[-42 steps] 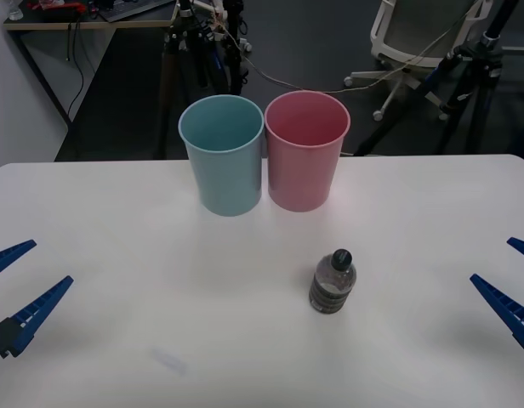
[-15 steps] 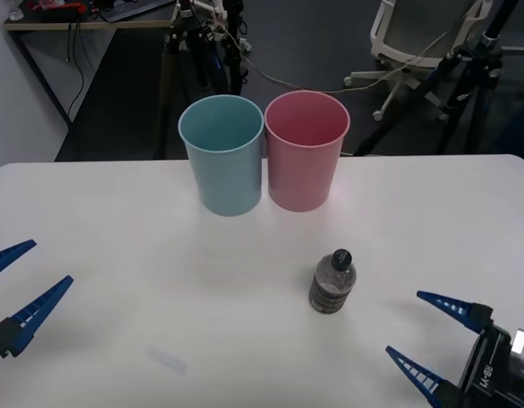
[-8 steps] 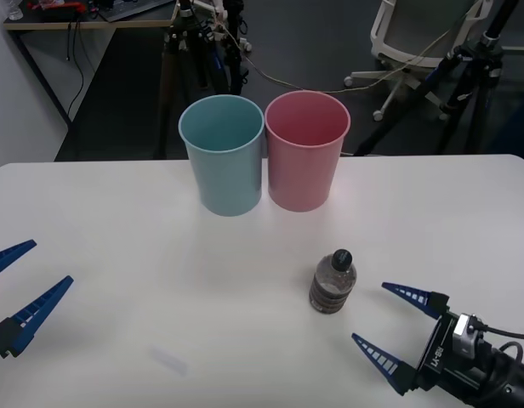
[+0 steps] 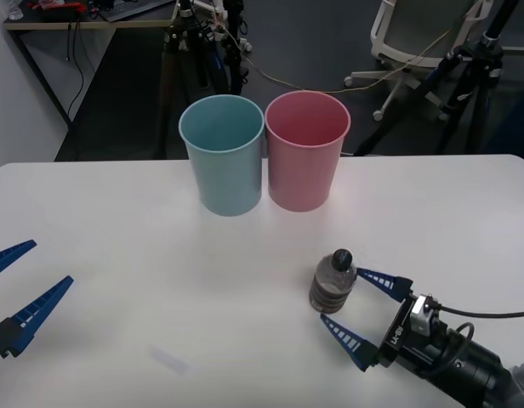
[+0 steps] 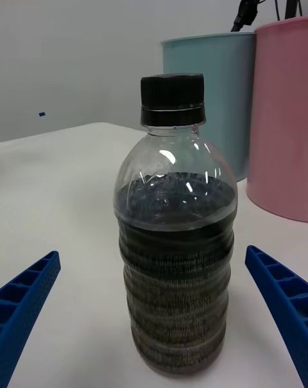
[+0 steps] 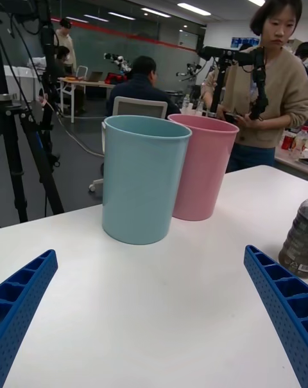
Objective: Grasp the object on the table and drop it into the matching bin: aluminum can to the light blue bin, PET bottle to the pink bin.
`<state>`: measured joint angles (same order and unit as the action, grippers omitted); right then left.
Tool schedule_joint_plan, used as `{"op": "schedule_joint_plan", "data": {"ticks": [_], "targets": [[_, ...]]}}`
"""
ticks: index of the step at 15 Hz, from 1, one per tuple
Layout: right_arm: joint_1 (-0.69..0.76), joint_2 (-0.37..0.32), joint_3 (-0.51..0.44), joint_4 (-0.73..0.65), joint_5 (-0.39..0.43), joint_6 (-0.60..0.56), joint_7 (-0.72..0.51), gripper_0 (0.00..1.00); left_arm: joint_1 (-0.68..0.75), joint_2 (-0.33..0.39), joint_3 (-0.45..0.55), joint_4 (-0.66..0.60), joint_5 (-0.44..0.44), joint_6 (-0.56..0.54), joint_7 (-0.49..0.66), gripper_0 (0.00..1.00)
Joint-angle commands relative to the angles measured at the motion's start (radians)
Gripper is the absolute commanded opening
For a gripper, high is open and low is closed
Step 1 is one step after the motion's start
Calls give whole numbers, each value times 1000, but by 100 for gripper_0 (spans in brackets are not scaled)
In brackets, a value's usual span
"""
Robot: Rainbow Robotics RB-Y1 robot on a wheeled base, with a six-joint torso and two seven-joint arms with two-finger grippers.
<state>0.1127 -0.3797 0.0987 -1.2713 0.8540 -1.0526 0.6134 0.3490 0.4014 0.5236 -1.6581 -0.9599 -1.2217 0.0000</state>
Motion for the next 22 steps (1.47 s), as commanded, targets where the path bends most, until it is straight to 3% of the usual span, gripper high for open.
{"op": "schedule_joint_plan", "data": {"ticks": [1,13,14,15,16,17,22], "targets": [[-13,10,12,0,0,39,-1,100,0,0,0,0,0,0,0,100],[-74,111,33,0,56,163,0,100,0,0,0,0,0,0,0,100],[-74,113,33,1,57,164,-1,90,0,0,0,0,0,0,0,100],[-74,113,33,1,60,164,-1,36,0,0,0,0,0,0,0,100],[-74,113,33,1,60,164,-1,7,0,0,0,0,0,0,0,100],[-73,113,33,0,60,164,0,1,0,0,0,0,0,0,0,100],[-68,111,29,0,60,158,-1,0,0,0,0,0,0,0,0,100]]}}
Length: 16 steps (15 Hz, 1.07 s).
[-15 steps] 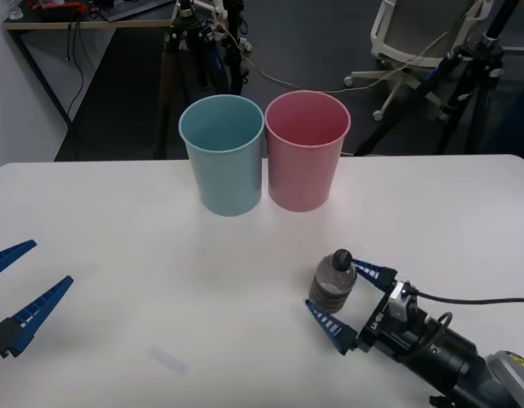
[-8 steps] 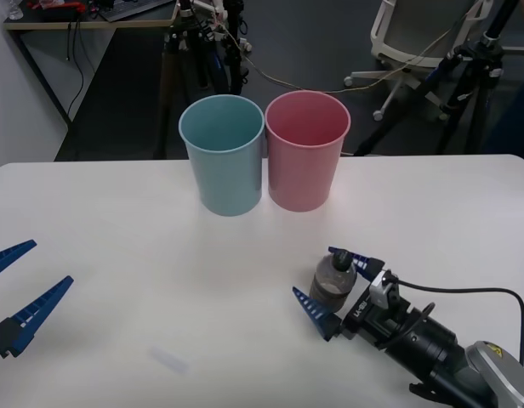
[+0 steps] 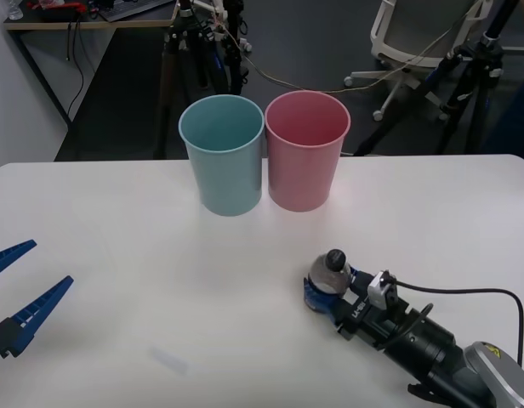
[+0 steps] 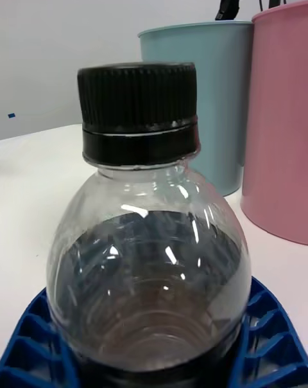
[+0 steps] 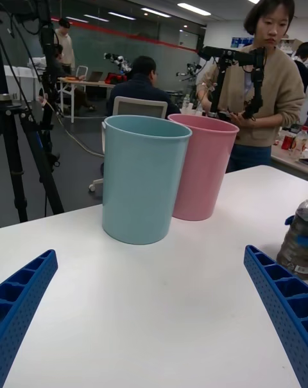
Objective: Grasp the object on the table and drop it into the matching bin: aluminum can to the light blue bin, PET bottle to the pink bin.
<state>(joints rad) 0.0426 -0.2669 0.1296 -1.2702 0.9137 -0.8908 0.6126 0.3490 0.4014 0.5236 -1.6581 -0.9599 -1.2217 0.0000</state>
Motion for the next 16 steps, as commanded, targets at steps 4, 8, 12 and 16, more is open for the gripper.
{"op": "schedule_joint_plan", "data": {"ticks": [4,8,12,16], "targets": [[56,-49,-2,-64,-25,-5,-5,0,0,0,0,0,0,0,0,100],[149,-138,12,-172,-101,19,-27,0,0,0,0,0,0,0,0,100],[269,-262,15,-344,-219,116,-47,0,0,0,0,0,0,0,0,100],[411,-416,-4,-586,-357,308,-68,0,0,0,0,0,0,0,0,100]]}}
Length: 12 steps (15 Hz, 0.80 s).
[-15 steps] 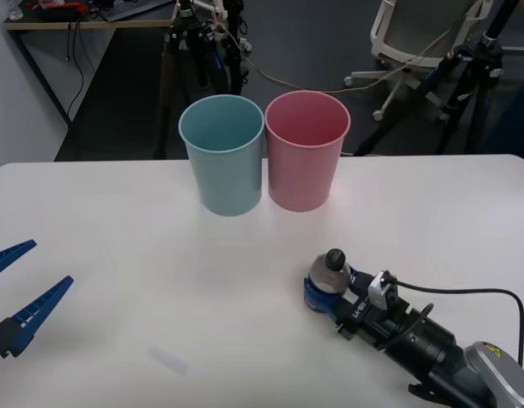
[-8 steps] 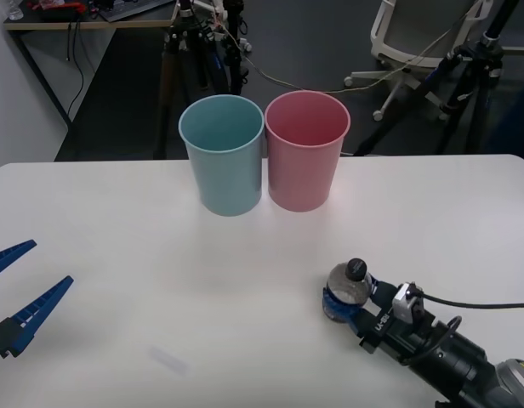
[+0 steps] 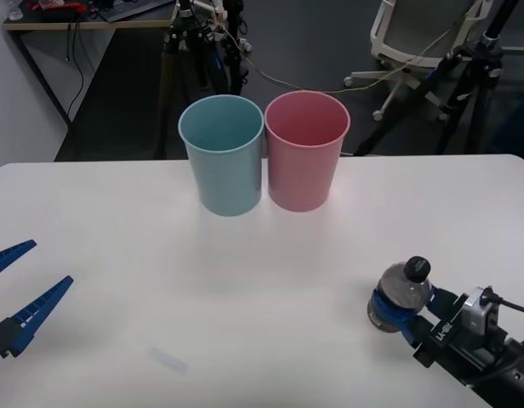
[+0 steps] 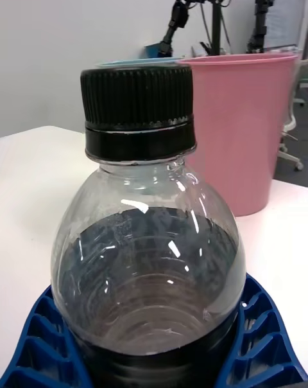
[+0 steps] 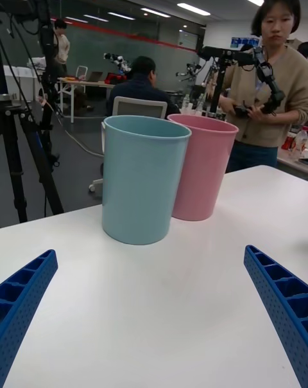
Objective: Grasp the object on the table and drop it into the matching bin: aluminum can to the light blue bin, PET bottle to the pink bin.
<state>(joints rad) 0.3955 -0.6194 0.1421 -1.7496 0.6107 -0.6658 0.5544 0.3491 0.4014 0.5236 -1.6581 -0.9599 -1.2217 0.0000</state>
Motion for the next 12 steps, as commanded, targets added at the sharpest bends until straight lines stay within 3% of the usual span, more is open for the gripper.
{"op": "schedule_joint_plan", "data": {"ticks": [1,8,10,12], "targets": [[82,-95,-29,-160,-80,120,-19,0,0,0,0,0,0,0,0,100],[121,-387,-116,-447,-336,341,-53,0,0,0,0,0,0,0,0,100],[111,-491,-150,-502,-445,380,-54,0,0,0,0,0,0,0,0,100],[97,-548,-188,-527,-503,399,-57,0,0,0,0,0,0,0,0,100]]}}
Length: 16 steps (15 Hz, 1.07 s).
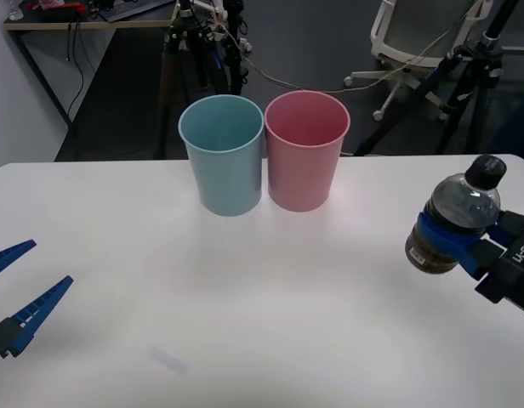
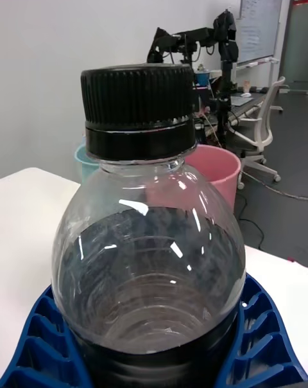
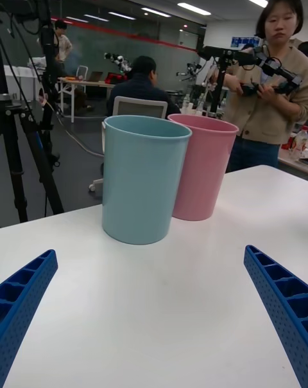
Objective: Grasp the object on the table and drop it into the matching bin: aluminum can to the light blue bin, PET bottle to the pink bin.
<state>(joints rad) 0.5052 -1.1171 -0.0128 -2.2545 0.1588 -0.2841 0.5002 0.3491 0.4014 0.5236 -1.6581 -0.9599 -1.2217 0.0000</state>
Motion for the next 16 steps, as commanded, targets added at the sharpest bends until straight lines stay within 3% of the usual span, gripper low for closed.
{"op": "schedule_joint_plan", "data": {"ticks": [1,2,4,6,11,16], "targets": [[-25,-81,-50,-33,-73,28,-8,0,0,0,0,0,0,0,0,100],[-42,-113,-61,-45,-88,51,-14,0,0,0,0,0,0,0,0,100],[-89,-196,-68,-70,-217,85,-18,0,0,0,0,0,0,0,0,100],[-157,-254,-72,-74,-289,109,-20,0,0,0,0,0,0,0,0,100],[-318,-366,-55,-60,-430,166,-25,0,0,0,0,0,0,0,0,100],[-652,-359,217,26,-449,215,-20,0,0,0,0,0,0,0,0,100]]}}
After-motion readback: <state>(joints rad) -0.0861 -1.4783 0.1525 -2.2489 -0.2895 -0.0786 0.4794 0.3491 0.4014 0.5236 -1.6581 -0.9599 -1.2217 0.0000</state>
